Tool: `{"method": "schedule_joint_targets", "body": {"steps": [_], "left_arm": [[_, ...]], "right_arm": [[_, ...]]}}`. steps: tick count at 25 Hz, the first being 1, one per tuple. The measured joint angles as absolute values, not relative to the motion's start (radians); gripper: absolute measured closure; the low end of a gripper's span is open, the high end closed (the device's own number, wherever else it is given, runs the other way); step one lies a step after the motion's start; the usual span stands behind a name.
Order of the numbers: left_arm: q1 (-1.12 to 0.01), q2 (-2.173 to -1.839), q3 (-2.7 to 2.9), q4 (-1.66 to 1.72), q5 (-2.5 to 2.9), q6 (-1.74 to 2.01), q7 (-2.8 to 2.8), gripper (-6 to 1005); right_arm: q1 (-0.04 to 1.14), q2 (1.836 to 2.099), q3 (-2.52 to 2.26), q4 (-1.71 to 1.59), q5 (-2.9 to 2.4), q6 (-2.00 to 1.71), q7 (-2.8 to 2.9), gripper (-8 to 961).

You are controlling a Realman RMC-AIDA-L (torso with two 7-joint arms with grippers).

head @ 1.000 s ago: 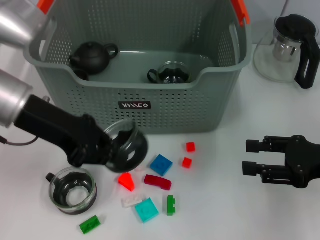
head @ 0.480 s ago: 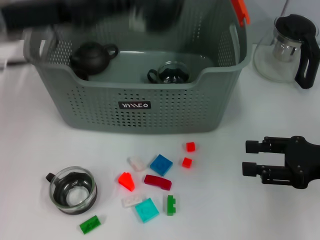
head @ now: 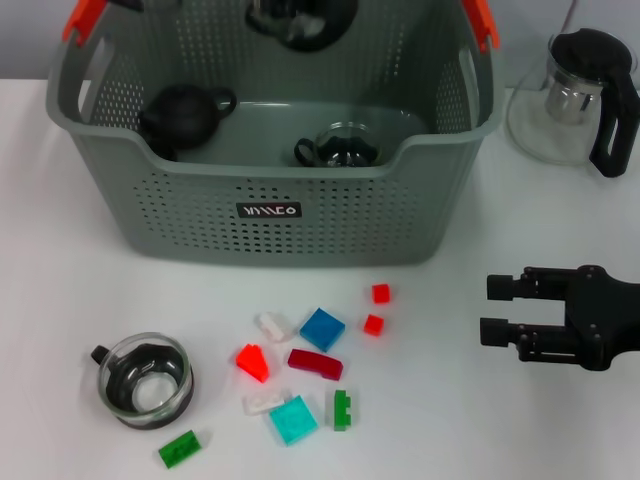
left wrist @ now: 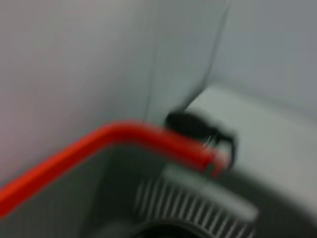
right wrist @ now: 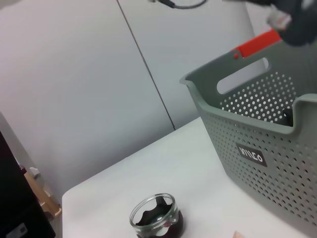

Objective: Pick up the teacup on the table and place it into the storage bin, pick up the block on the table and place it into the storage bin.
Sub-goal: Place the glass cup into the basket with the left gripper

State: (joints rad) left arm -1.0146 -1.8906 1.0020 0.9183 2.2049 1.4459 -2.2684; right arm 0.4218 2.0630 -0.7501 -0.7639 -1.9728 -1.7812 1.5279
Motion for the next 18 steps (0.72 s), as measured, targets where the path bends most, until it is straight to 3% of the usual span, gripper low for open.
{"method": "schedule_joint_targets", "body": {"steps": [5, 6, 7, 9, 15, 18], "left_arm": [[-1.098, -1.971, 1.027, 0.871, 2.532, 1.351, -2.322, 880], [-1.098, -1.971, 1.027, 0.871, 2.532, 1.351, -2.322, 877], [-1.118, -2.008, 1.031, 0.83, 2.624, 1.275, -2.336, 875], [-1.133, -2.037, 1.032, 0.785, 2.69, 1.2, -2.35, 869], [-1.173, -2.073, 1.051, 0.674, 2.762, 1.111, -2.36, 853], [-1.106, -2.103, 1.0, 0.808, 2.691, 1.177, -2.337, 807]], "right_arm": [[0.422, 2.067, -0.75, -0.764, -1.973, -1.777, 1.528, 253], [0.422, 2.067, -0.75, -0.764, -1.973, -1.777, 1.528, 253], [0.422, 2.068, -0.75, -0.764, -1.973, -1.777, 1.528, 254], [0.421, 2.068, -0.75, -0.764, -1.973, -1.777, 1.528, 254], [0.419, 2.068, -0.75, -0.764, -1.973, -1.778, 1.528, 254], [0.418, 2.065, -0.75, -0.759, -1.973, -1.777, 1.528, 252]]}}
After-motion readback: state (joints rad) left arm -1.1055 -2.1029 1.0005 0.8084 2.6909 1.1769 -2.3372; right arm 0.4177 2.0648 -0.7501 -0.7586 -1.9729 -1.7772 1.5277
